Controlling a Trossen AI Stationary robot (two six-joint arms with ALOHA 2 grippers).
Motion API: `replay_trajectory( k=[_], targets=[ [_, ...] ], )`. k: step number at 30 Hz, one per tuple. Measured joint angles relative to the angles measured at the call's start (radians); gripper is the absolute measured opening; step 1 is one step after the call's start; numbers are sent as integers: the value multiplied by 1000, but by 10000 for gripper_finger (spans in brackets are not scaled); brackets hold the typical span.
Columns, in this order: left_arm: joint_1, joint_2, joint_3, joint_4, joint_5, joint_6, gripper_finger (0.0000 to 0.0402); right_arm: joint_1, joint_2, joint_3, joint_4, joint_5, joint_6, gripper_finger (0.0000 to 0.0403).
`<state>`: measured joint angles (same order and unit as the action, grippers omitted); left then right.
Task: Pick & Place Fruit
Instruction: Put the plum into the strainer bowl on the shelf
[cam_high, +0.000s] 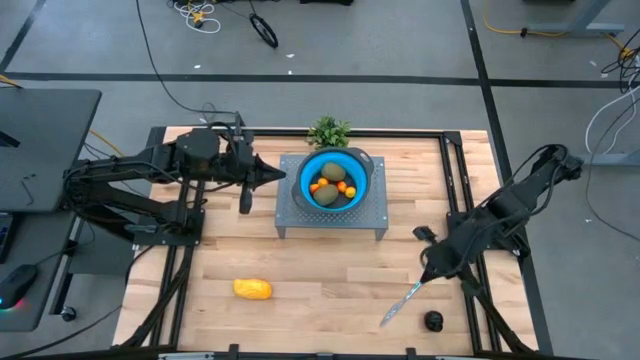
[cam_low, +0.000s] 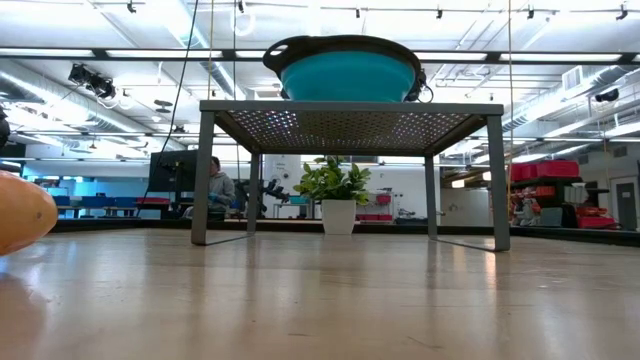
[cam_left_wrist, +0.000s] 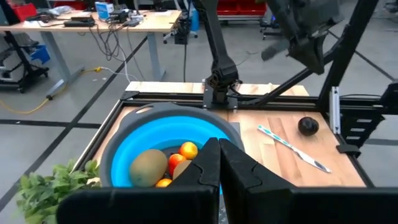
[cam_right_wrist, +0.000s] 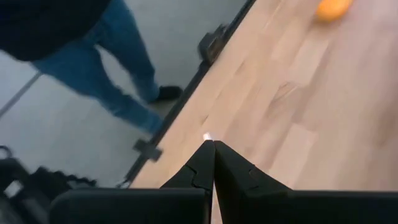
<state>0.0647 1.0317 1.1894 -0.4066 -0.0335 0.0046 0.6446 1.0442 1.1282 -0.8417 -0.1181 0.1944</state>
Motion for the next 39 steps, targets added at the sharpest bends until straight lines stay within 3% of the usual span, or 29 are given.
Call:
replay_trajectory(
  k=[4, 16, 33, 39],
  targets=[
    [0, 0, 0, 1, 26, 8, 3, 34, 81, 0, -4, -67, -12, 13],
    [0, 0, 0, 0, 55, 7, 2, 161, 279, -1, -19, -70, -27, 13],
    [0, 0, 0, 0, 53, 6, 3, 221, 308, -1, -145, -74, -82, 14],
    [0, 0, 0, 0, 53, 1, 2, 221, 308, -1, -163, -93, -82, 46]
  ],
)
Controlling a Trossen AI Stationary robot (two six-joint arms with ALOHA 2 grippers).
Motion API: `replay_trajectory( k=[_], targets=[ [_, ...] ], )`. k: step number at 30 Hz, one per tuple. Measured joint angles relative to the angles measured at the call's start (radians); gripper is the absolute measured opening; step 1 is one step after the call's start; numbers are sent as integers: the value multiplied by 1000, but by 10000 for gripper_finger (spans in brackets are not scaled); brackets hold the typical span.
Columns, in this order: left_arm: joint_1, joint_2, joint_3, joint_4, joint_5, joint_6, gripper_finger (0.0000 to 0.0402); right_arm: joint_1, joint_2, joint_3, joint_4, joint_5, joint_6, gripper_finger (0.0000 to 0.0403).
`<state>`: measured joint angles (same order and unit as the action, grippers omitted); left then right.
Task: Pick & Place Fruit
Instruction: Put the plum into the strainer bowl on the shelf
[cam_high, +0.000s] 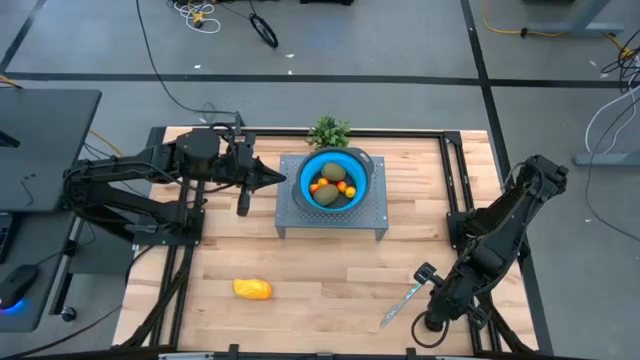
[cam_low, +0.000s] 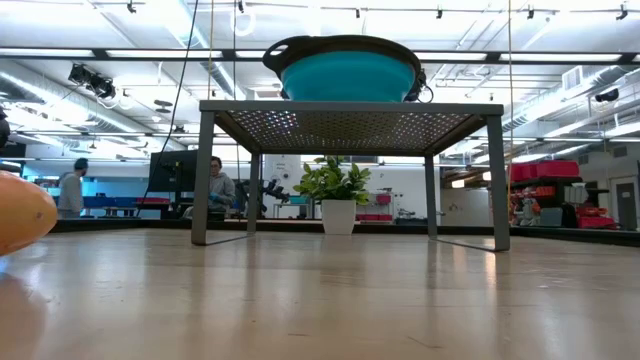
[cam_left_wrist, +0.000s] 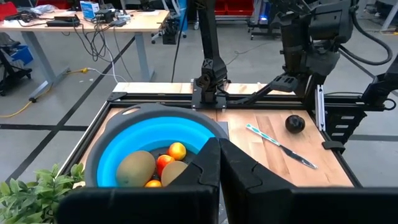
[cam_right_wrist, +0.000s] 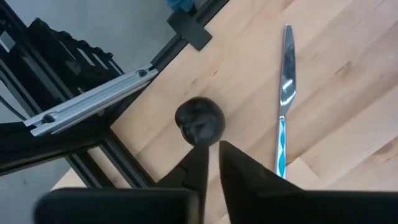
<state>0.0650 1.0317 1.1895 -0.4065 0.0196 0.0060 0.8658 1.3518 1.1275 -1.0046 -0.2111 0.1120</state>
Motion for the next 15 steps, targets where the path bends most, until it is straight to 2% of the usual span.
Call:
replay_trajectory(
  k=[4, 15],
  targets=[
    [0, 0, 0, 0, -5, -1, 4, 0, 0, 0, -1, 0, 0, 97],
    [0, 0, 0, 0, -8, -10, 3, 0, 0, 0, -2, 24, 11, 283]
  ],
)
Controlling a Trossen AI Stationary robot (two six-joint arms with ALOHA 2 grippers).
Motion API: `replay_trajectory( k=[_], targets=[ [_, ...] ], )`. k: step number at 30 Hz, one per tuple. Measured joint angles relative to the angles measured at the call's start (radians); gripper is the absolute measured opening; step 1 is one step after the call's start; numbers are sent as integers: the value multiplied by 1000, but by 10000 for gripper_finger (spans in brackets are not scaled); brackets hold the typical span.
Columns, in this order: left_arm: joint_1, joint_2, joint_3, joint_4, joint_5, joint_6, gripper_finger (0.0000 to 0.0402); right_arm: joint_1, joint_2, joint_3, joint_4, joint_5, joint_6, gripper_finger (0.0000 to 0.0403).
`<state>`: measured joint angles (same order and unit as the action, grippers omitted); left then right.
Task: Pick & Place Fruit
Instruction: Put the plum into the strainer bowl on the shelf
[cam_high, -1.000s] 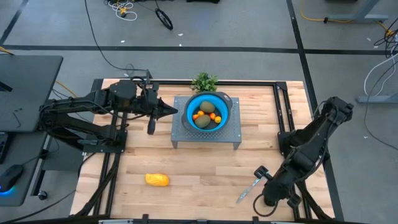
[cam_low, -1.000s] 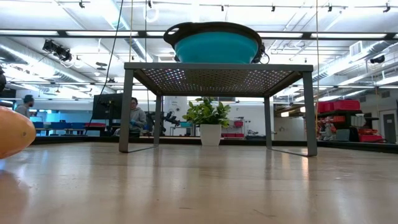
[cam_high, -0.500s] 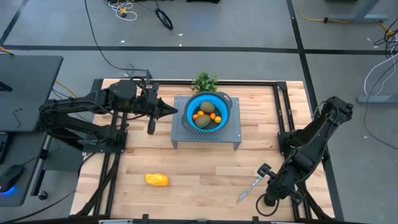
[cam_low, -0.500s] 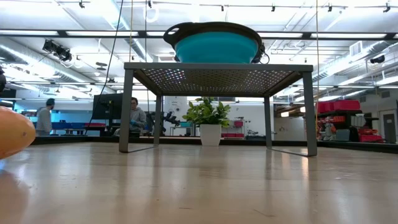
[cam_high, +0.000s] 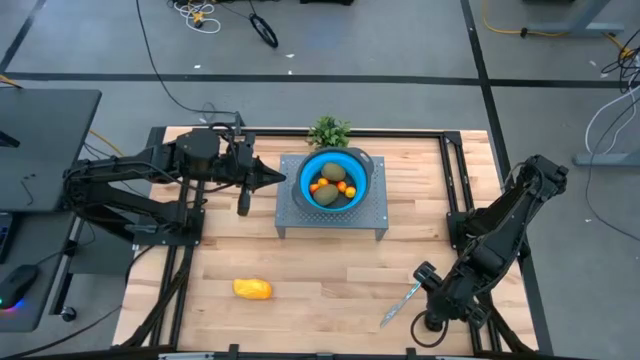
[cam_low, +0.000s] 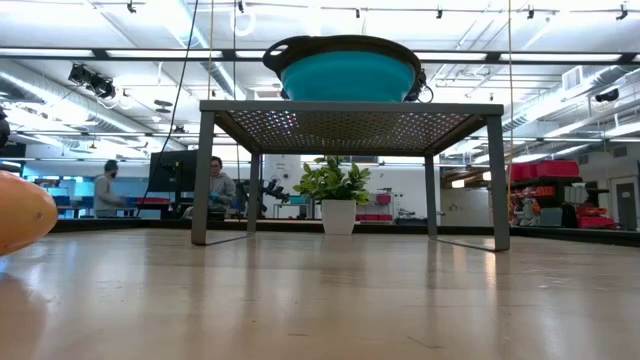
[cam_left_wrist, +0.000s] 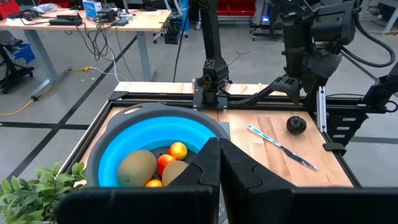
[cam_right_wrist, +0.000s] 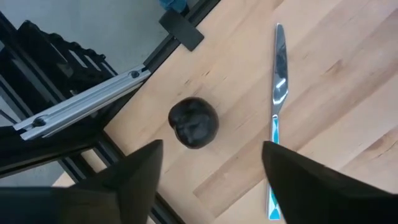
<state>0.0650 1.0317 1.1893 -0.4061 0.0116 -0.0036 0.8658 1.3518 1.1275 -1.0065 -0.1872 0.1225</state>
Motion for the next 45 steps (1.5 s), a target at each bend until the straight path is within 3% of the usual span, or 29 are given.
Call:
replay_trajectory(
  k=[7, 22, 45],
  targets=[
    [0, 0, 0, 0, 0, 0, 3, 0, 0, 0, 0, 2, 0, 330],
    [0, 0, 0, -2, 0, -1, 4, 0, 150, 0, 5, -4, -170, 332],
    [0, 0, 0, -7, 8, -5, 6, 104, 294, 0, 59, -2, -165, 332]
  ],
)
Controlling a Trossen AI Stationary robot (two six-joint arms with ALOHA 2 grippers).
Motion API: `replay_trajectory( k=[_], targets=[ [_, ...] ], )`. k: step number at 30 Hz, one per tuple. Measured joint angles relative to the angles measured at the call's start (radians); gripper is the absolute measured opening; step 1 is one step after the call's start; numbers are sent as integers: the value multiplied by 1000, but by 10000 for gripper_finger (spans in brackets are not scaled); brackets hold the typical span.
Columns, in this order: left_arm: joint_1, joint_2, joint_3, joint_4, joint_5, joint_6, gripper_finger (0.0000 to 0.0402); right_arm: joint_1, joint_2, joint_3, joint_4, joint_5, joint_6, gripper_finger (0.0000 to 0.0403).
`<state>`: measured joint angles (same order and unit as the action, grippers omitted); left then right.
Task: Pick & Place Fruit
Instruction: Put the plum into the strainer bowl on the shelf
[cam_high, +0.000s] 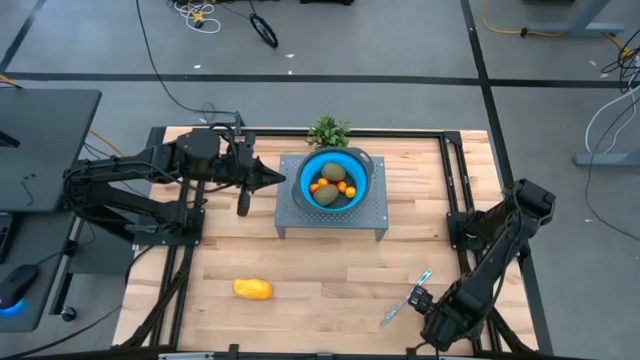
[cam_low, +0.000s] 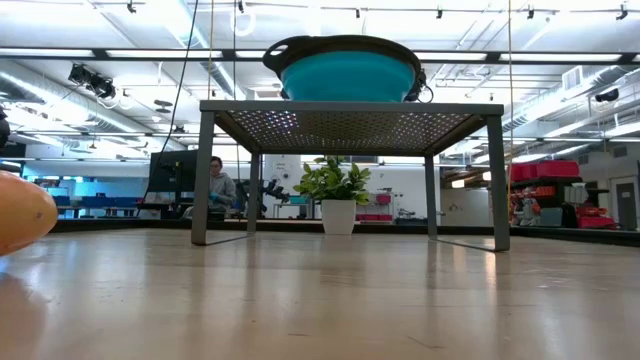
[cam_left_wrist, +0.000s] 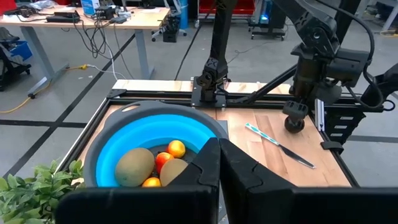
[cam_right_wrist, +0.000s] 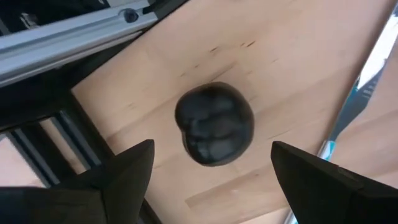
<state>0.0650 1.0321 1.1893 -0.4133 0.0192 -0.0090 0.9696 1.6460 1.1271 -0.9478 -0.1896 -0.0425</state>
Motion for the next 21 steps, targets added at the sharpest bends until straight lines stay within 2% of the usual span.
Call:
replay_trajectory(
  k=[5, 14, 21],
  targets=[
    [0, 0, 0, 0, 0, 2, 3, 11, 7, 0, 10, 37, -1, 332],
    [0, 0, 0, 0, 0, 0, 4, 21, 7, 0, 54, 39, -3, 332],
    [0, 0, 0, 0, 1, 1, 3, 21, 7, -66, 113, 53, -13, 332]
  ],
)
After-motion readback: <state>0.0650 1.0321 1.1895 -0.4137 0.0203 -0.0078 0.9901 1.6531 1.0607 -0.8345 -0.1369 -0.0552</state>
